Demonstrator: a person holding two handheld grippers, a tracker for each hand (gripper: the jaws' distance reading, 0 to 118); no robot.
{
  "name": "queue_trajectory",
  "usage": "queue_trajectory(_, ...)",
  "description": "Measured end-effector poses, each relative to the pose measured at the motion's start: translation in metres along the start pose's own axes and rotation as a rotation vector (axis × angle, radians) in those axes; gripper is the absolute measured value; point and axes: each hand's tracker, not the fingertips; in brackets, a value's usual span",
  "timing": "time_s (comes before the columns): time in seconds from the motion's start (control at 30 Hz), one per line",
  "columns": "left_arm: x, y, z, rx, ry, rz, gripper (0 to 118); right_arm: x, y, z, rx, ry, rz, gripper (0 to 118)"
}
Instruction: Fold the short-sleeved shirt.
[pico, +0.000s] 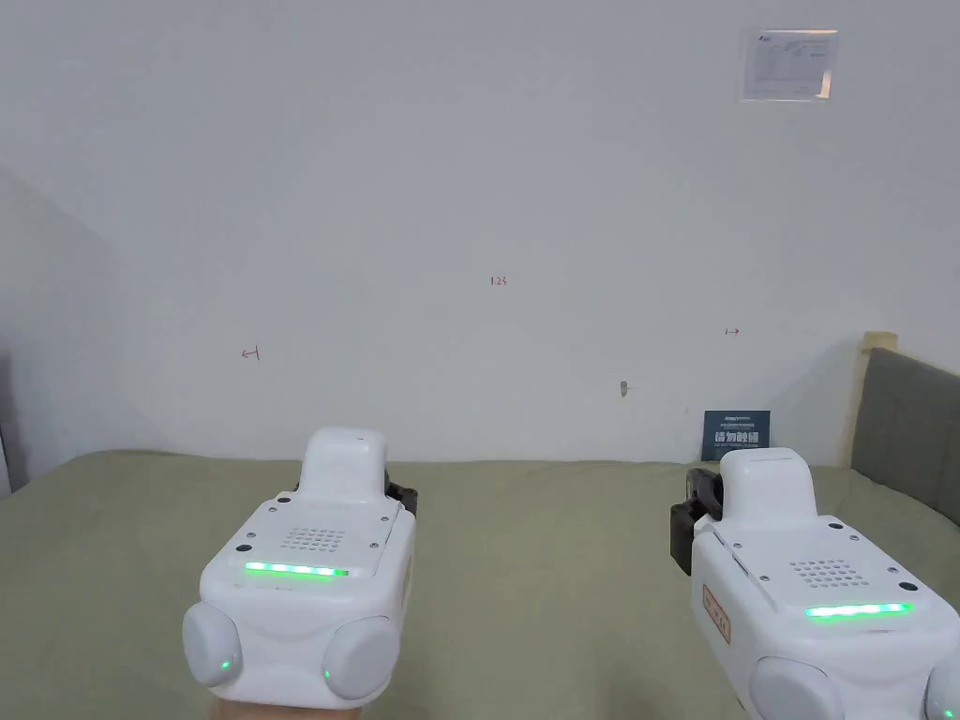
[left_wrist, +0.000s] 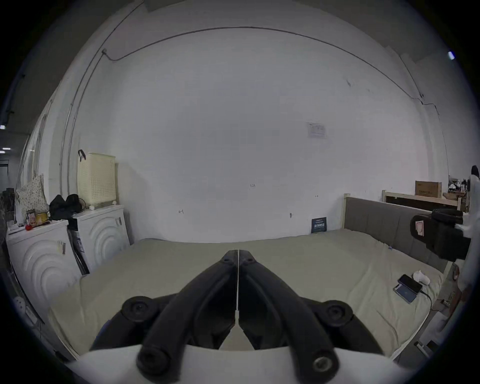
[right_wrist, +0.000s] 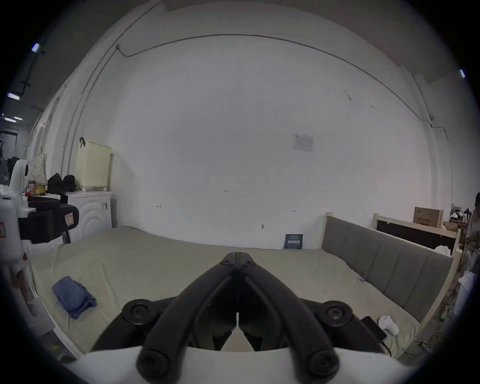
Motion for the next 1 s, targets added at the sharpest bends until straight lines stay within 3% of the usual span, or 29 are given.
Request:
queue_trajectory(0.07,-0.001,0.001,0.0,0.006,-0.004,0.003,4,0.0,0.0,-0.002,-0.001,0.007,-0.003,2)
queue_trajectory(0.1,-0.001,0.002,0.001,0.005,-0.004,0.003,14,0.0,0.0,-0.003,0.0,0.007,-0.003,5)
queue_trajectory(0.17,-0.001,0.003,0.0,0.004,-0.015,0.003,18,-0.002,0.001,-0.002,-0.001,0.018,-0.001,8)
queue_trajectory(0.2,-0.001,0.004,-0.002,0.0,-0.015,0.002,30,-0.002,0.001,-0.002,0.001,0.015,-0.004,18)
queue_trajectory(0.27,-0.001,0.003,-0.009,-0.044,-0.008,-0.014,99,-0.003,0.001,-0.004,-0.004,0.002,-0.008,70)
queue_trajectory(0.3,-0.003,0.002,-0.005,-0.041,-0.017,-0.01,118,-0.002,0.001,-0.005,-0.002,-0.007,-0.013,93)
queue_trajectory(0.33,-0.005,0.0,-0.002,-0.016,-0.026,-0.013,118,-0.001,0.0,-0.005,0.006,-0.009,-0.015,99)
queue_trajectory(0.67,-0.003,0.01,-0.006,-0.089,0.009,-0.016,118,0.003,0.005,-0.001,0.006,-0.001,-0.029,99)
queue_trajectory(0.87,-0.01,0.011,-0.002,-0.035,-0.002,0.042,118,-0.006,0.007,0.007,0.026,-0.002,0.03,99)
queue_trajectory(1.0,-0.013,0.014,-0.003,-0.1,-0.078,0.082,118,-0.009,0.008,0.008,0.032,-0.013,0.046,99)
